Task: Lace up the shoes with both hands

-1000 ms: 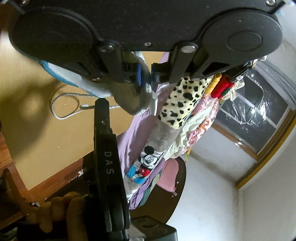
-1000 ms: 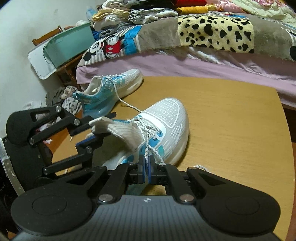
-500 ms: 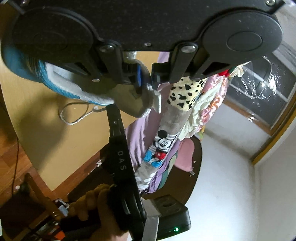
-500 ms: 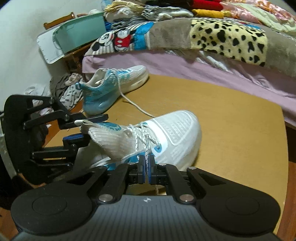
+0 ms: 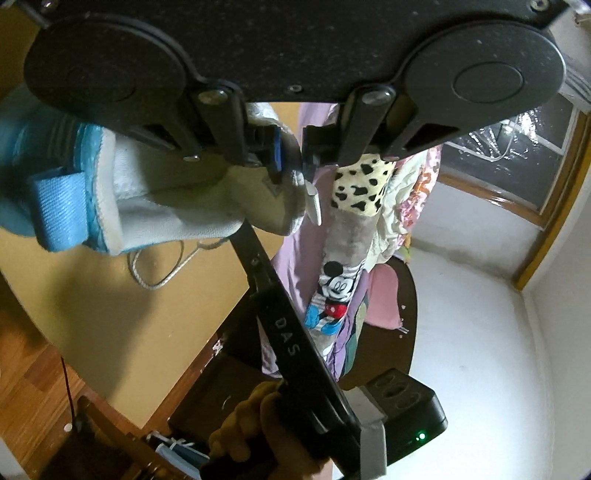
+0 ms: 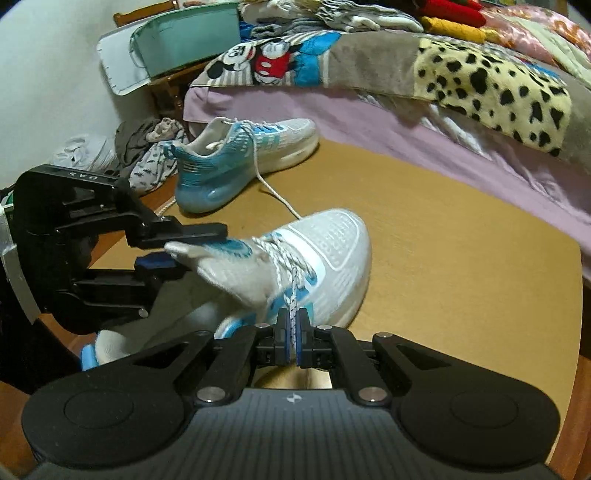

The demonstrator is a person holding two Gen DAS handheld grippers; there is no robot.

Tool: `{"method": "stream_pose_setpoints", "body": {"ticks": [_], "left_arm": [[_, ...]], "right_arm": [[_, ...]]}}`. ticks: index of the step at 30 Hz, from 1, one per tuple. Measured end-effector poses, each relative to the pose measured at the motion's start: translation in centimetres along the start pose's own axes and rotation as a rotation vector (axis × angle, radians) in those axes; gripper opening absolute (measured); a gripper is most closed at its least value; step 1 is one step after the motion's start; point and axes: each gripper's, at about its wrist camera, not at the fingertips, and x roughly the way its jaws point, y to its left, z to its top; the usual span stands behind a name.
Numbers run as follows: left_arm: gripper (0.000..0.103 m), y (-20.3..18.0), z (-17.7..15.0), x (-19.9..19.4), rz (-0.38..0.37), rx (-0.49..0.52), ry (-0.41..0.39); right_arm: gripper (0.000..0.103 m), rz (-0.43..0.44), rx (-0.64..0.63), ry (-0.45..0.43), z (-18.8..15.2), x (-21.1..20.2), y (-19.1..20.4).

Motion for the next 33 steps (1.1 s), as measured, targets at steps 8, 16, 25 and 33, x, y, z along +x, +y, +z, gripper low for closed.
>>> {"method": "stream_pose_setpoints", "body": {"ticks": [8, 16, 25, 33], "left_arm": [[0.010, -0.2, -0.1, -0.1, 0.008, -0.001, -0.007], [0.010, 0.1, -0.3, 0.0, 0.009, -0.020, 0.006], [0.010, 0.5, -0.2, 0.0, 0.001, -0.027, 0.008], [0.010, 0.7, -0.3, 0.3, -0.002, -0.033, 0.013]], "right_arm": [[0.005, 0.028, -0.175, 0.061, 1.8, 1.1, 0.4], [0.005, 0.071, -0.431, 0.162, 3.4, 2.4, 1.2], [0.005, 0.084, -0.569, 0.215, 3.8, 2.6, 2.5], [0.005, 0.078, -0.637, 0.234, 4.0, 2.4, 3.1]]}}
